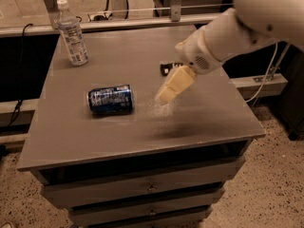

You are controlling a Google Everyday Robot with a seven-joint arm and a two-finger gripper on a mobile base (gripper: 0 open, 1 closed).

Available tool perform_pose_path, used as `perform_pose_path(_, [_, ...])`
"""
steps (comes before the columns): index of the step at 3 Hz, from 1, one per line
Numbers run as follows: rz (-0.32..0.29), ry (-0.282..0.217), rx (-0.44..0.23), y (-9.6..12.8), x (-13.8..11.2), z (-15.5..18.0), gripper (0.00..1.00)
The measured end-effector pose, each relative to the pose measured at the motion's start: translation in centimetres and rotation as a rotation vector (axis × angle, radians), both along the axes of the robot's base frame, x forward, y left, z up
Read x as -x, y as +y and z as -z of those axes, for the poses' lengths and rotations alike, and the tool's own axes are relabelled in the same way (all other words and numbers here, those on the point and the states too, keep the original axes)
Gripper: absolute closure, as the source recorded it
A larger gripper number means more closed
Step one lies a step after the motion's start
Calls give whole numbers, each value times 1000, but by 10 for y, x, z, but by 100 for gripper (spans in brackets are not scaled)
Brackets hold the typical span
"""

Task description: Knock pepsi can over

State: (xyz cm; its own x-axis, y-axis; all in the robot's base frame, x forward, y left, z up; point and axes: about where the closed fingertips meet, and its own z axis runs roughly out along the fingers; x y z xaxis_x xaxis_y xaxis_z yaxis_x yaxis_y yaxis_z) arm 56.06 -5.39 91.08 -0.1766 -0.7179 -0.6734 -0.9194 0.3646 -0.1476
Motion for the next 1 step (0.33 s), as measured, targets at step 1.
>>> perform_pose_path(1, [-46, -37, -86, -57, 12, -21, 0])
